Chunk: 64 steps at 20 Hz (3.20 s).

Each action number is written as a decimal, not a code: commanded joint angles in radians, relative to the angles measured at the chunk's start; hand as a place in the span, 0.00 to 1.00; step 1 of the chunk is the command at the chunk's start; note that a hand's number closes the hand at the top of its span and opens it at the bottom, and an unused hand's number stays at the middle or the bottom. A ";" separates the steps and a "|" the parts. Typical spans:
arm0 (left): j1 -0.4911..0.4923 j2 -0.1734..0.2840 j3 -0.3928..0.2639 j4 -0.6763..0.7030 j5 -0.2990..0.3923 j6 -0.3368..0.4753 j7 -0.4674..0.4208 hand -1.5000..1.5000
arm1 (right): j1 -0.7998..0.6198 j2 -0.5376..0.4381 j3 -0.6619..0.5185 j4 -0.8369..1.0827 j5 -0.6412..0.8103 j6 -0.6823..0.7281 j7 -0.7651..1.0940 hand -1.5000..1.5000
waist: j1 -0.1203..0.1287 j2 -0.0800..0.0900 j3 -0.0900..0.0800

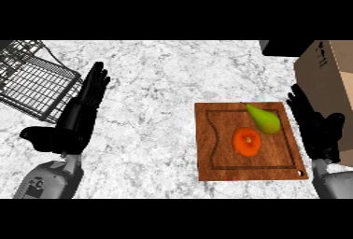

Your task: Pick the squash from the cutting board and place it in the cardboard box

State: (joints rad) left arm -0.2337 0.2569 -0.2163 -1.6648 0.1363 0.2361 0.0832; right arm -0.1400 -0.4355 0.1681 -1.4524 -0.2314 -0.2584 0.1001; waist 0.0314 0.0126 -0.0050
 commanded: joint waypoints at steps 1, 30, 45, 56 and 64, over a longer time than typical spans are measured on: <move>0.025 0.029 0.038 0.002 0.008 -0.063 0.014 0.50 | 0.037 0.075 0.049 -0.022 0.095 -0.065 -0.001 0.00 | -0.031 -0.013 0.005; -0.034 -0.007 -0.090 0.187 -0.080 -0.155 -0.019 0.50 | 0.149 -0.059 0.535 -0.766 1.127 0.352 1.021 0.00 | -0.048 -0.012 0.001; 0.016 -0.020 -0.056 0.178 -0.126 -0.217 -0.048 0.50 | -0.029 0.231 0.401 -0.579 1.101 0.535 1.109 0.00 | -0.034 -0.012 0.004; 0.040 -0.037 0.016 0.142 -0.141 -0.306 -0.025 0.50 | 0.026 0.283 0.308 -0.366 1.193 0.433 0.862 0.00 | -0.032 -0.013 0.005; 0.083 -0.063 0.029 0.105 -0.201 -0.315 -0.042 0.50 | 0.092 0.335 0.360 -0.352 1.288 0.440 0.882 0.00 | -0.032 -0.014 0.005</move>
State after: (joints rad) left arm -0.1923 0.2025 -0.1847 -1.5454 -0.0284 -0.0770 0.0772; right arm -0.1072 -0.1211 0.4828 -1.7955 1.0045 0.1867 0.9550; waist -0.0003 -0.0005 -0.0001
